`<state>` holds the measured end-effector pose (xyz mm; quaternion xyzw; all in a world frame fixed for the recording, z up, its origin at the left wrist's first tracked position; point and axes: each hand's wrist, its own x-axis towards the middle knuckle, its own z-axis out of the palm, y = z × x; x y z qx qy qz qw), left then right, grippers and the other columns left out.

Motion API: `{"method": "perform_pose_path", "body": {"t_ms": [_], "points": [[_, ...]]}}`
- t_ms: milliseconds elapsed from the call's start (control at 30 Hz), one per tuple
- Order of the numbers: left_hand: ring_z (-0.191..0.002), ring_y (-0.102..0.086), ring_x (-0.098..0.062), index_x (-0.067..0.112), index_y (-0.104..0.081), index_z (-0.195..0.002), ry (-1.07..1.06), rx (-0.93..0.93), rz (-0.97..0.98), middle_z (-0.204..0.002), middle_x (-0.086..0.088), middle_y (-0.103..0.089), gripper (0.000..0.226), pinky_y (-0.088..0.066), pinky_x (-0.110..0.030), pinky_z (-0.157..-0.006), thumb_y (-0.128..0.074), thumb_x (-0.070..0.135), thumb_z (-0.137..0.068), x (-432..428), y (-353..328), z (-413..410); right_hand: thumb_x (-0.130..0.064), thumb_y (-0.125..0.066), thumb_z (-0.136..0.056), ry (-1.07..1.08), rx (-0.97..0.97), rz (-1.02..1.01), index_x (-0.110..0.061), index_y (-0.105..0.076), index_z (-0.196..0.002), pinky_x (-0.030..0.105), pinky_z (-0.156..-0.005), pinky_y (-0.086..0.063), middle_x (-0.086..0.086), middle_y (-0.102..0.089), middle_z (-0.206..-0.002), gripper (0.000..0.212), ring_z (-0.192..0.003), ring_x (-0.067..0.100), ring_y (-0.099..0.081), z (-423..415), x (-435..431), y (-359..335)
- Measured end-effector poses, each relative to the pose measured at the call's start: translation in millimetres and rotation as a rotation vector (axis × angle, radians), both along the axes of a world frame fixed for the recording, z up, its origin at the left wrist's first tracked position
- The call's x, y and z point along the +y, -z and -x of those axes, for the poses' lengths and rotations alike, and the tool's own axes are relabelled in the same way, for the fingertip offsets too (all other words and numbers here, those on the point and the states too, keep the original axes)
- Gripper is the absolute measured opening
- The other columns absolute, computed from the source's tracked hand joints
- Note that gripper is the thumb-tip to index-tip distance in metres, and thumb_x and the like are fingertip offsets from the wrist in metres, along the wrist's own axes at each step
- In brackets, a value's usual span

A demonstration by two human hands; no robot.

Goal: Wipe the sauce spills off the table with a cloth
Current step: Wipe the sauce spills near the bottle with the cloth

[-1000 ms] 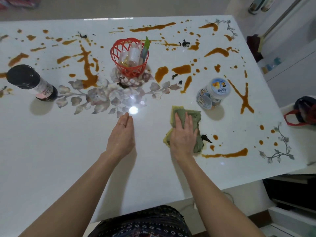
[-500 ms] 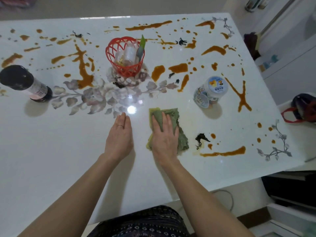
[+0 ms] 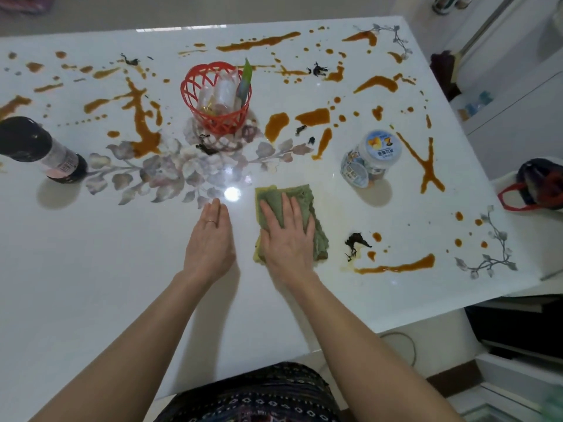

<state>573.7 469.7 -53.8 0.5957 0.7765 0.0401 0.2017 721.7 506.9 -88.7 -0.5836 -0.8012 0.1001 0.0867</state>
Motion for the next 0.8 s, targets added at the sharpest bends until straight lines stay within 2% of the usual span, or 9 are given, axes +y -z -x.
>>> {"method": "perform_pose_path", "body": {"t_ms": [133, 333, 500, 700, 800], "points": [[-0.145, -0.002, -0.030, -0.003, -0.009, -0.146, 0.008, -0.007, -0.009, -0.156, -0.019, -0.004, 0.059, -0.010, -0.036, -0.119, -0.030, 0.000, -0.091, -0.5, 0.2, 1.9, -0.038, -0.037, -0.099, -0.011, -0.054, 0.121, -0.038, -0.023, -0.151, 0.055, -0.115, -0.005, 0.004, -0.013, -0.162, 0.054, -0.149, 0.023, -0.006, 5.1, 40.6, -4.0], [-0.145, -0.003, -0.030, -0.003, -0.011, -0.146, 0.003, -0.026, -0.020, -0.156, -0.019, -0.005, 0.059, -0.012, -0.037, -0.119, -0.030, -0.001, -0.091, -1.9, 0.6, 2.2, -0.024, -0.047, -0.096, 0.011, 0.022, 0.057, -0.024, -0.028, -0.152, 0.053, -0.115, -0.016, 0.010, -0.018, -0.160, 0.059, -0.148, 0.026, -0.012, 5.6, 4.8, -1.8], [-0.145, -0.003, -0.031, -0.003, -0.011, -0.146, 0.001, -0.032, -0.026, -0.156, -0.021, -0.005, 0.059, -0.012, -0.038, -0.119, -0.030, 0.000, -0.090, -0.4, 1.1, 1.4, -0.027, -0.047, -0.093, -0.006, 0.010, 0.037, -0.027, -0.028, -0.151, 0.054, -0.115, -0.016, 0.010, -0.021, -0.159, 0.061, -0.148, 0.027, -0.014, 5.2, 7.2, -0.8], [-0.144, -0.005, -0.032, -0.004, -0.013, -0.144, 0.014, -0.014, -0.026, -0.155, -0.021, -0.007, 0.057, -0.015, -0.039, -0.118, -0.032, 0.000, -0.090, -0.8, 4.4, 3.3, -0.030, -0.041, -0.097, -0.019, 0.015, 0.104, -0.033, -0.023, -0.152, 0.052, -0.117, -0.005, 0.005, -0.012, -0.162, 0.058, -0.149, 0.023, -0.004, 13.2, 36.1, -6.6], [-0.145, -0.003, -0.031, -0.003, -0.010, -0.147, 0.006, -0.018, -0.030, -0.156, -0.021, -0.005, 0.059, -0.011, -0.037, -0.119, -0.031, 0.001, -0.092, -2.1, 2.8, 2.7, -0.028, -0.042, -0.098, -0.025, 0.035, 0.096, -0.031, -0.026, -0.152, 0.051, -0.117, -0.009, 0.005, -0.013, -0.162, 0.057, -0.149, 0.023, -0.006, 10.6, 20.8, -6.1]]}}
